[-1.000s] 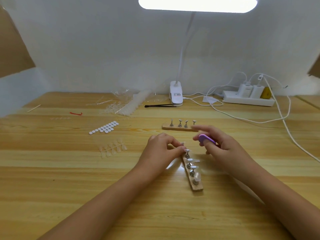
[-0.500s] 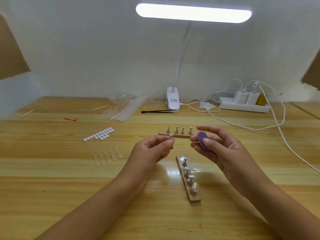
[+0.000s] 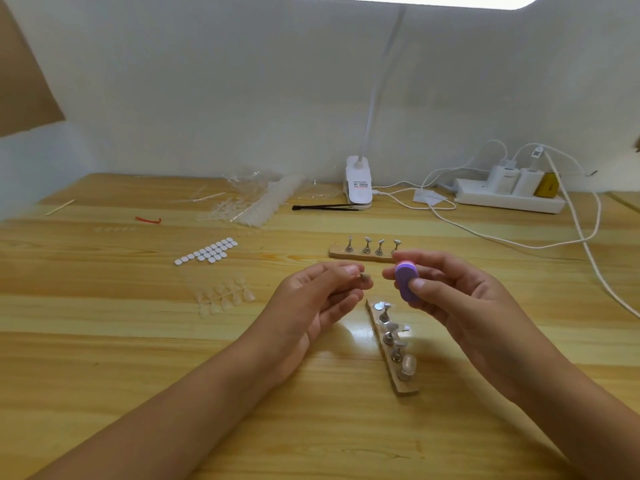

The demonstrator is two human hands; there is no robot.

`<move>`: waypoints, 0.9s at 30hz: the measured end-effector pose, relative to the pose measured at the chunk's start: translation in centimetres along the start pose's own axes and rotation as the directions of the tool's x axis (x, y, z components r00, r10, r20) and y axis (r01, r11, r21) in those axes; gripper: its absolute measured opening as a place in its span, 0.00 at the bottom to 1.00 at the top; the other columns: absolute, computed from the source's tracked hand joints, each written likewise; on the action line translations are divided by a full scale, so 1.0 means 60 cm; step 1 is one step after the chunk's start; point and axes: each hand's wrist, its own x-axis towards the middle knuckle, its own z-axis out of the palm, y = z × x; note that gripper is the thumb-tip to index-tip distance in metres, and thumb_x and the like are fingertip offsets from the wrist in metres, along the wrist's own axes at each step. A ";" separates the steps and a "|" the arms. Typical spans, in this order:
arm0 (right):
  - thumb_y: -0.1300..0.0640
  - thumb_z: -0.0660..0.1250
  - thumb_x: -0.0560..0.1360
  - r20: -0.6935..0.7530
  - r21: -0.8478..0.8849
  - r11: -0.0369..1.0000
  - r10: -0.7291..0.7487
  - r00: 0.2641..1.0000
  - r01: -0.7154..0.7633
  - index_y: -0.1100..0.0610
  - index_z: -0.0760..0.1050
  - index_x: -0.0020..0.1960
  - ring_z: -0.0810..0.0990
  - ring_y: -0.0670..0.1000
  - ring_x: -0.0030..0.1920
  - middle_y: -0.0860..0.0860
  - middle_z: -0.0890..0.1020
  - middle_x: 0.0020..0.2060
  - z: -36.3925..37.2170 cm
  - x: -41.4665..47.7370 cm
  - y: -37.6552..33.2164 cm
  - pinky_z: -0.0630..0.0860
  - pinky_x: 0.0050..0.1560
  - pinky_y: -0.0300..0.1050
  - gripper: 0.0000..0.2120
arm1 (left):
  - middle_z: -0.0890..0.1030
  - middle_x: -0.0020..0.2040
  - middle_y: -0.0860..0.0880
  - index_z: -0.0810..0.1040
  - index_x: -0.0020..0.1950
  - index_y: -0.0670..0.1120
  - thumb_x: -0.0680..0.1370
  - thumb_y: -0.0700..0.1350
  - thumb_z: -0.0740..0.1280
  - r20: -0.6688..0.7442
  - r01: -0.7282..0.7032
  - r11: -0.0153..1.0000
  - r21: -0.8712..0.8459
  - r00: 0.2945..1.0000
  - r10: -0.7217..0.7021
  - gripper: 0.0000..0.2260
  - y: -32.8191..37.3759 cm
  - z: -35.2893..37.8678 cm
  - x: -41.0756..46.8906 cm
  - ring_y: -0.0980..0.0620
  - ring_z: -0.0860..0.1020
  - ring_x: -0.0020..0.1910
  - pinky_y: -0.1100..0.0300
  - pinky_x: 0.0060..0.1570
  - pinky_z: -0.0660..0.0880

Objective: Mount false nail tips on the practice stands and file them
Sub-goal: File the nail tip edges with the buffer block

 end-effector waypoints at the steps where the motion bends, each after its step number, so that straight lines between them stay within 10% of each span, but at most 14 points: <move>1: 0.52 0.68 0.67 0.000 0.004 1.000 0.001 1.000 -0.001 0.46 0.82 0.55 0.82 0.50 0.56 0.52 0.85 0.52 0.002 -0.001 -0.001 0.73 0.58 0.47 0.16 | 0.86 0.49 0.42 0.87 0.47 0.44 0.67 0.45 0.74 0.015 0.007 1.000 -0.017 1.000 -0.007 0.10 0.000 0.000 -0.001 0.55 0.84 0.43 0.67 0.41 0.79; 14: 0.54 0.74 0.62 0.033 0.020 0.998 -0.057 0.998 0.056 0.60 0.73 0.51 0.84 0.51 0.38 0.52 0.84 0.38 0.031 -0.015 -0.016 0.80 0.39 0.40 0.21 | 0.85 0.48 0.45 0.86 0.46 0.49 0.71 0.44 0.73 0.164 0.059 0.997 -0.041 0.985 -0.051 0.05 -0.002 0.008 -0.009 0.55 0.82 0.42 0.65 0.43 0.79; 27: 0.54 0.73 0.65 -0.029 -0.048 0.993 -0.111 0.993 0.109 0.53 0.78 0.52 0.84 0.56 0.48 0.55 0.83 0.47 0.034 -0.018 -0.014 0.82 0.49 0.49 0.16 | 0.84 0.41 0.52 0.83 0.39 0.54 0.70 0.49 0.74 0.139 -0.084 0.976 0.199 0.989 0.057 0.01 -0.008 0.012 -0.015 0.57 0.82 0.41 0.67 0.45 0.77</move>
